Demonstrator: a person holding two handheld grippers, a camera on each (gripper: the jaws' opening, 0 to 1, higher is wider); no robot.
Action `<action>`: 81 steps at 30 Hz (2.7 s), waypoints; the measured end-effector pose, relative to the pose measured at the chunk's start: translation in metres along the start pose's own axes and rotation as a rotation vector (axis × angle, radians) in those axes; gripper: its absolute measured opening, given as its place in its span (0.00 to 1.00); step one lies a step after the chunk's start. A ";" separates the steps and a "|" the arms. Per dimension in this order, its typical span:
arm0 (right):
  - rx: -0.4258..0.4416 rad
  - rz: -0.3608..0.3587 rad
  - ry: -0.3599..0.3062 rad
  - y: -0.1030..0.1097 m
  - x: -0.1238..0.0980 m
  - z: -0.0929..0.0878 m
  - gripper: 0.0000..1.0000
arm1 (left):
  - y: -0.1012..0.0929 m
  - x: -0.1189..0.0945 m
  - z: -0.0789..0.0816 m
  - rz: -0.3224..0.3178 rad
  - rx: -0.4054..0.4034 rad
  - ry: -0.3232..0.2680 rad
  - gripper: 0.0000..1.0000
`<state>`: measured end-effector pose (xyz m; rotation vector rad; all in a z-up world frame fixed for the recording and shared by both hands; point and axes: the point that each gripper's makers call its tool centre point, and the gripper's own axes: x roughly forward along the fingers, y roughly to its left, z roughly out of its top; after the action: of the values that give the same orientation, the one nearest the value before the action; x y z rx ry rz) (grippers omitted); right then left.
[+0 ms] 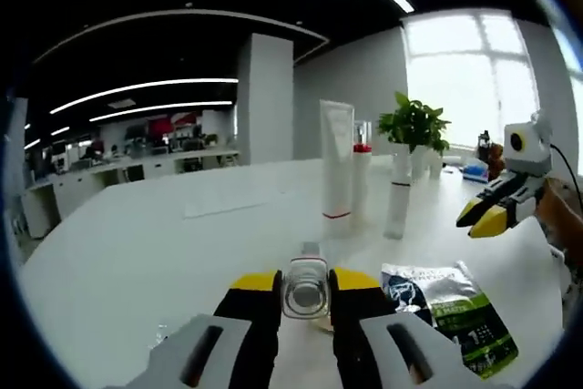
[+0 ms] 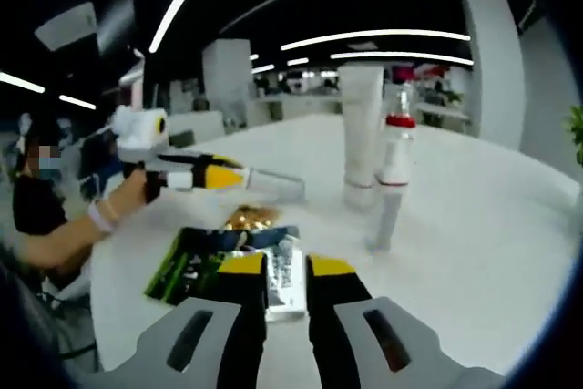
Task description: Arrange the skincare products in the storage area until every visible bottle or jar stands upright without overlapping.
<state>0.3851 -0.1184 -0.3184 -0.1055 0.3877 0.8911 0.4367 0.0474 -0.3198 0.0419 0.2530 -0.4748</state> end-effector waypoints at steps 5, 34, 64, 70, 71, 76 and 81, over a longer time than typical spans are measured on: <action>-0.019 0.008 -0.006 0.008 -0.005 -0.001 0.13 | 0.004 -0.001 0.021 0.008 -0.028 -0.041 0.20; -0.044 0.033 -0.076 0.016 -0.037 -0.015 0.13 | 0.024 -0.018 0.055 0.020 -0.035 0.198 0.20; 0.041 0.116 -0.098 0.037 -0.042 -0.027 0.14 | 0.031 -0.009 0.067 0.042 -0.009 0.090 0.34; 0.030 0.123 -0.115 0.044 -0.041 -0.022 0.14 | 0.030 -0.023 0.074 0.042 0.000 -0.033 0.67; 0.026 0.121 -0.118 0.044 -0.041 -0.021 0.14 | 0.030 -0.026 0.072 0.045 -0.005 -0.044 0.70; 0.046 0.198 -0.208 0.062 -0.036 0.003 0.14 | 0.038 -0.027 0.043 0.053 -0.041 -0.047 0.74; 0.097 0.290 -0.321 0.081 -0.028 0.040 0.23 | 0.042 -0.018 0.008 0.045 -0.070 0.012 0.69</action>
<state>0.3183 -0.0783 -0.2652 0.1861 0.1460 1.1527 0.4424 0.0921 -0.3081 -0.0179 0.2794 -0.4208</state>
